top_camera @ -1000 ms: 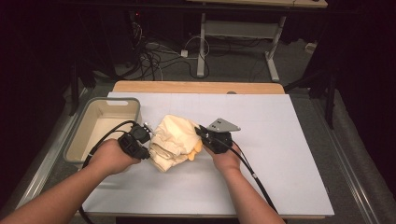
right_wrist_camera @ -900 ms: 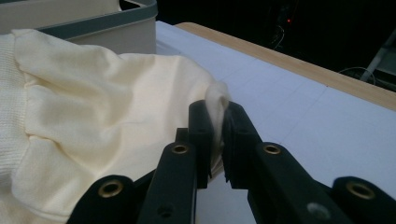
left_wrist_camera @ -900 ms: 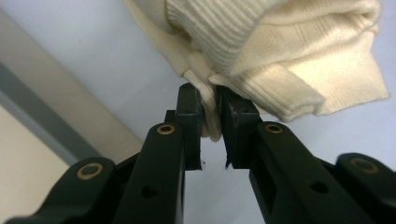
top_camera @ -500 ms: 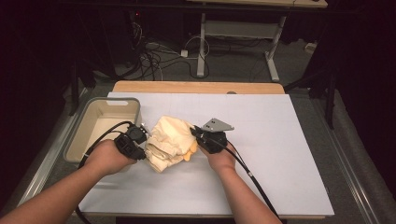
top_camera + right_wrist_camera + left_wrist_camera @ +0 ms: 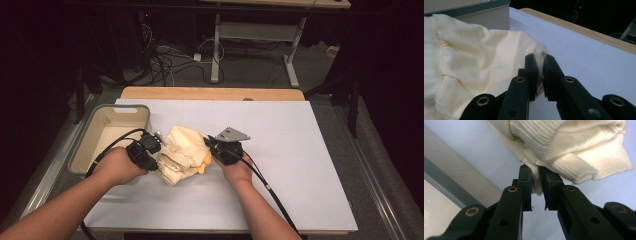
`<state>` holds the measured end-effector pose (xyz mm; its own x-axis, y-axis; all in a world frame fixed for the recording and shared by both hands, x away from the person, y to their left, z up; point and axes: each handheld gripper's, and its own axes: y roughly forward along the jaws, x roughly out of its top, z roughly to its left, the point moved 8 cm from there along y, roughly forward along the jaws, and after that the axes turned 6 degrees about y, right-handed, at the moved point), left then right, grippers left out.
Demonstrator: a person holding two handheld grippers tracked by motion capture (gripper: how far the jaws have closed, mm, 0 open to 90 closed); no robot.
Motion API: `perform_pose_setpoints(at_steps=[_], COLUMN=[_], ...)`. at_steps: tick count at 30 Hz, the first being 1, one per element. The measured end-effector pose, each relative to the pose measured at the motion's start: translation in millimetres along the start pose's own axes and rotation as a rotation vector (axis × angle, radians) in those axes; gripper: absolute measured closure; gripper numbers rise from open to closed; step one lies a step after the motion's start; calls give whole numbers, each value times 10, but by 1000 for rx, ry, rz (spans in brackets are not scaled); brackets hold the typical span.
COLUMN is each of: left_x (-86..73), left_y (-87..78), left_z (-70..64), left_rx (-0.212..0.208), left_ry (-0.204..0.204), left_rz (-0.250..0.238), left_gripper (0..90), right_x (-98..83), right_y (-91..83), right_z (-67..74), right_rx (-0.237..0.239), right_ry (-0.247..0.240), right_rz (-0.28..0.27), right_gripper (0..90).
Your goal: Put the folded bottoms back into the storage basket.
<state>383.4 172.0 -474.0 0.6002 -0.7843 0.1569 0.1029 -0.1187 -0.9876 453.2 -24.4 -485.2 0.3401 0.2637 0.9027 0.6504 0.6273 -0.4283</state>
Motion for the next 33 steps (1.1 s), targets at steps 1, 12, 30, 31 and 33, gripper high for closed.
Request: perform_pose_setpoints(at_steps=[1, 12, 30, 31, 33], left_x=[4, 78, 150, 148, 141], left_y=[-4, -126, -385, -408, -462], left_z=[2, 48, 59, 64, 79], left_rx=[-4, -28, -29, -27, -24], left_ry=[-2, 12, 49, 50, 51], left_rz=[7, 62, 107, 109, 109], left_gripper=[768, 768, 767, 767, 767], right_x=[3, 94, 337, 360, 417], right_y=[-3, -53, -206, -212, -221], right_z=[1, -17, 1, 4, 16], right_rx=[0, 4, -3, -3, 1], right_ry=[-5, 7, -1, -4, -8], right_rz=[-1, -22, -57, -60, -67], right_gripper=[845, 846, 845, 845, 845])
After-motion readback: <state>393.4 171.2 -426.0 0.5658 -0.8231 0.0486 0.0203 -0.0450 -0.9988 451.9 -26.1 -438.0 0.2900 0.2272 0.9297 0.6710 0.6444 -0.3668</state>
